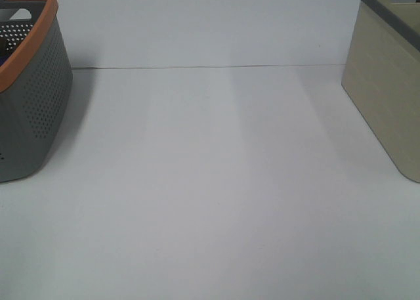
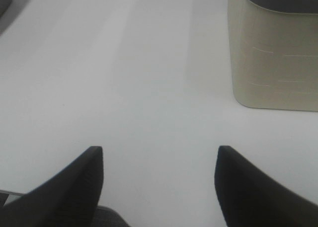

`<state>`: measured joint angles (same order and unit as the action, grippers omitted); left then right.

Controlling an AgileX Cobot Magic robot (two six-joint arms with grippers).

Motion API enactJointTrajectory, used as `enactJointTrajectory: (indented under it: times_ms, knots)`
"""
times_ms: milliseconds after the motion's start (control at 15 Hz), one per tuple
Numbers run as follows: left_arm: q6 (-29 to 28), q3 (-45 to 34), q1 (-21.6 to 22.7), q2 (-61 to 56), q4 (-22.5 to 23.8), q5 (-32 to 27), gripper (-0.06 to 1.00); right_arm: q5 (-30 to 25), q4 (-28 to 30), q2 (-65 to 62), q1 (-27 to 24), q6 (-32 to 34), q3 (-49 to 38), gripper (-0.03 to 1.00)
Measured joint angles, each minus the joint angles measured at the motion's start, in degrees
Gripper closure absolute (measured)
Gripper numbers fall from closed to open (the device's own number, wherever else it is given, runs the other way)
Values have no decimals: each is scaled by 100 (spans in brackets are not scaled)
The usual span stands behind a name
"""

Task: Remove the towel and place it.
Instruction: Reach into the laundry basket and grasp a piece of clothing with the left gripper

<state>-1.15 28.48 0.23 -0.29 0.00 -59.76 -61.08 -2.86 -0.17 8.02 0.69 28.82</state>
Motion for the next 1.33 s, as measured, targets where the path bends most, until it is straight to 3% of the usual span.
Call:
enactJointTrajectory:
  times_ms: [1333]
  knots:
    - [0,0,0,0,0,0,20,0,0,0,0,0,0,32]
